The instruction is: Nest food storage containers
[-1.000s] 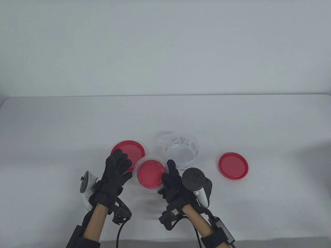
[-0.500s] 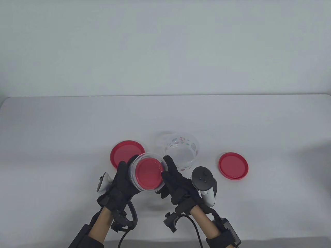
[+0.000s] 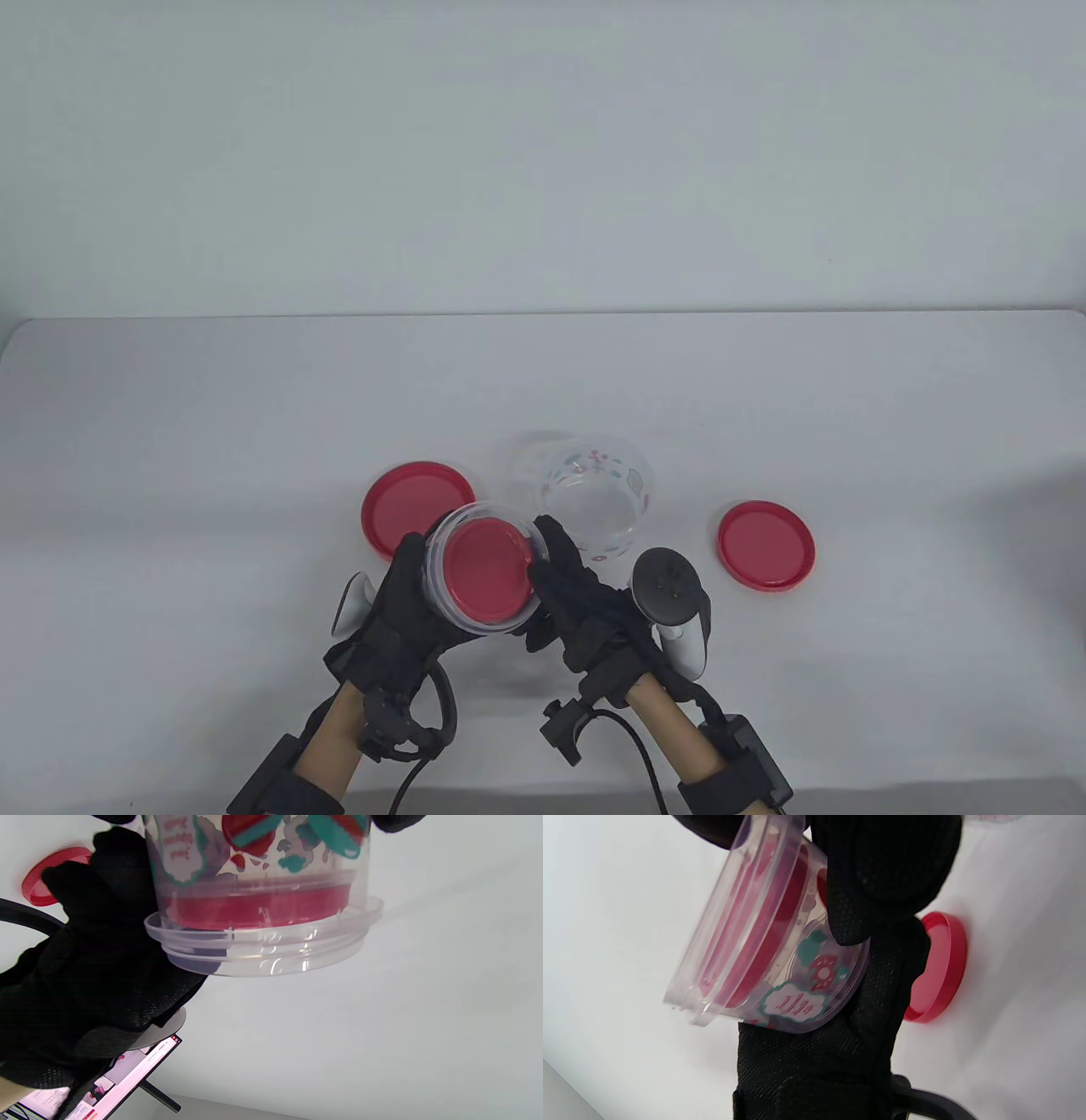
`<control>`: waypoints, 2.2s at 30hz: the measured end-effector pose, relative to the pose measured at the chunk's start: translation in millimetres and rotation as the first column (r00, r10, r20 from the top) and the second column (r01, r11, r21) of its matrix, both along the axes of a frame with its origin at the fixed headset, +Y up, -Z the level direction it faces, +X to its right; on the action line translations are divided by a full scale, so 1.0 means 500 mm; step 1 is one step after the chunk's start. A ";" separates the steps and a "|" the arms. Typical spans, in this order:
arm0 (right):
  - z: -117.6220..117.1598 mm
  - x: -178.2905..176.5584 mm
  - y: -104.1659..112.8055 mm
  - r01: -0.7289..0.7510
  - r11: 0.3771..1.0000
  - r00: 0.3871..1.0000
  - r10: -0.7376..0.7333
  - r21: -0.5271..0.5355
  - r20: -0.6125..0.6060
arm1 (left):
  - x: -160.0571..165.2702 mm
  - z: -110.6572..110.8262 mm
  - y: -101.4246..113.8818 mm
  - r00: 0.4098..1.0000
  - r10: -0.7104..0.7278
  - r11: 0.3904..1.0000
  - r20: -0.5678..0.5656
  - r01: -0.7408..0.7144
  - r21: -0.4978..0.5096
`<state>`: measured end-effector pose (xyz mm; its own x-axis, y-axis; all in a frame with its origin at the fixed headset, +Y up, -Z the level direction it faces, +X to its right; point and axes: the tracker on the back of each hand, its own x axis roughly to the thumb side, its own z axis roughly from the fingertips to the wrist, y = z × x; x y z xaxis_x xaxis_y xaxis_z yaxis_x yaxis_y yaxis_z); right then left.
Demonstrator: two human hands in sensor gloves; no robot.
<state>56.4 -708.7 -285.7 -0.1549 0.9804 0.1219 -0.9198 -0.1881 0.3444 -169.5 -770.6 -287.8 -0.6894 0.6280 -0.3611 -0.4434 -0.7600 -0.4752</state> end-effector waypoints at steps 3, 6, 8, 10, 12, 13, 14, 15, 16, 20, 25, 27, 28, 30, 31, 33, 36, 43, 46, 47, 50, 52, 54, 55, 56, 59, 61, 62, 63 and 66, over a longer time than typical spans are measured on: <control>-0.004 0.030 0.026 -0.039 0.997 0.995 0.032 0.070 0.099 | -0.002 0.000 0.011 1.000 0.010 0.999 -0.008 -0.010 0.032; -0.018 0.086 0.047 -0.120 0.984 0.966 0.086 0.129 0.242 | -0.003 -0.001 0.014 0.999 0.041 0.998 -0.008 -0.041 0.036; -0.030 0.131 0.049 -0.199 0.972 0.933 0.148 0.127 0.327 | -0.003 -0.001 0.014 0.998 0.062 0.998 -0.005 -0.062 0.030; -0.042 0.182 0.041 -0.286 0.953 0.881 0.222 0.096 0.417 | -0.002 -0.001 0.013 0.997 0.072 0.997 -0.003 -0.072 0.023; -0.056 0.237 0.026 -0.374 0.927 0.814 0.306 0.041 0.494 | -0.002 -0.002 0.013 0.997 0.079 0.997 -0.002 -0.078 0.019; -0.064 0.269 0.015 -0.420 0.907 0.772 0.357 0.001 0.526 | -0.002 -0.002 0.013 0.997 0.083 0.996 -0.001 -0.083 0.016; -0.068 0.290 0.008 -0.450 0.893 0.741 0.392 -0.032 0.545 | -0.001 -0.001 0.014 0.996 0.086 0.996 0.000 -0.086 0.014; -0.074 0.319 0.000 -0.484 0.871 0.695 0.439 -0.080 0.570 | -0.001 0.000 0.014 0.996 0.090 0.996 0.002 -0.090 0.012; -0.079 0.344 -0.007 -0.514 0.848 0.653 0.483 -0.126 0.583 | 0.000 0.001 0.016 0.996 0.092 0.996 0.002 -0.092 0.008; -0.092 0.426 -0.026 -0.653 0.705 0.465 0.661 -0.277 0.588 | 0.002 0.002 0.018 0.996 0.093 0.996 0.007 -0.093 0.000; -0.099 0.478 -0.058 -0.691 0.592 0.319 0.765 -0.414 0.560 | 0.006 0.003 0.013 0.995 0.100 0.995 0.017 -0.099 -0.021; -0.099 0.486 -0.072 -0.696 0.553 0.289 0.799 -0.457 0.527 | 0.008 0.003 0.013 0.995 0.100 0.995 0.020 -0.099 -0.024; -0.099 0.490 -0.077 -0.701 0.528 0.268 0.818 -0.479 0.510 | 0.008 0.004 0.013 0.995 0.100 0.995 0.020 -0.099 -0.025; -0.099 0.494 -0.088 -0.706 0.475 0.222 0.853 -0.525 0.473 | 0.007 0.003 0.013 0.995 0.098 0.995 0.018 -0.097 -0.027; -0.099 0.494 -0.092 -0.708 0.459 0.211 0.863 -0.536 0.460 | 0.007 0.002 0.011 0.995 0.096 0.995 0.017 -0.096 -0.026; -0.101 0.493 -0.106 -0.710 0.404 0.182 0.896 -0.576 0.404 | 0.006 0.000 0.008 0.995 0.094 0.995 0.016 -0.094 -0.024; -0.105 0.493 -0.123 -0.708 0.365 0.180 0.921 -0.605 0.345 | 0.006 0.000 0.006 0.996 0.093 0.995 0.014 -0.092 -0.024; -0.111 0.489 -0.131 -0.749 0.289 0.124 0.945 -0.597 0.302 | 0.006 0.000 0.003 0.996 0.084 0.996 0.014 -0.083 -0.028; -0.114 0.484 -0.132 -0.761 0.263 0.107 0.953 -0.593 0.285 | 0.005 0.000 0.003 0.996 0.083 0.996 0.015 -0.083 -0.029; -0.114 0.483 -0.132 -0.764 0.258 0.104 0.954 -0.592 0.282 | 0.005 0.000 0.003 0.996 0.083 0.996 0.015 -0.083 -0.028; -0.116 0.480 -0.131 -0.759 0.248 0.098 0.958 -0.601 0.271 | 0.005 0.000 0.003 0.997 0.082 0.996 0.015 -0.081 -0.027; -0.117 0.476 -0.129 -0.748 0.227 0.099 0.967 -0.624 0.233 | 0.005 0.000 0.002 0.997 0.081 0.996 0.015 -0.081 -0.029; -0.119 0.469 -0.128 -0.745 0.202 0.084 0.974 -0.636 0.210 | 0.005 0.000 0.002 0.997 0.081 0.996 0.015 -0.080 -0.029; -0.120 0.466 -0.127 -0.744 0.194 0.077 0.975 -0.639 0.206 | 0.005 0.000 0.002 0.997 0.080 0.996 0.015 -0.079 -0.029; -0.121 0.463 -0.127 -0.745 0.193 0.075 0.976 -0.639 0.206 | 0.004 0.000 0.002 0.997 0.079 0.996 0.015 -0.079 -0.028; -0.123 0.461 -0.128 -0.755 0.209 0.054 0.965 -0.621 0.258 | 0.004 0.000 0.002 0.997 0.081 0.996 0.014 -0.080 -0.027; -0.122 0.464 -0.128 -0.761 0.219 0.051 0.959 -0.611 0.279 | 0.004 0.000 0.002 0.997 0.080 0.996 0.015 -0.080 -0.026; -0.121 0.469 -0.128 -0.755 0.243 0.068 0.953 -0.609 0.296 | 0.004 0.000 0.002 0.997 0.081 0.996 0.016 -0.081 -0.025; -0.118 0.472 -0.128 -0.748 0.264 0.088 0.949 -0.609 0.303 | 0.004 0.000 0.002 0.997 0.081 0.996 0.016 -0.081 -0.025; -0.107 0.485 -0.122 -0.700 0.402 0.178 0.899 -0.590 0.400 | 0.004 -0.001 0.002 0.996 0.084 0.996 0.018 -0.084 -0.020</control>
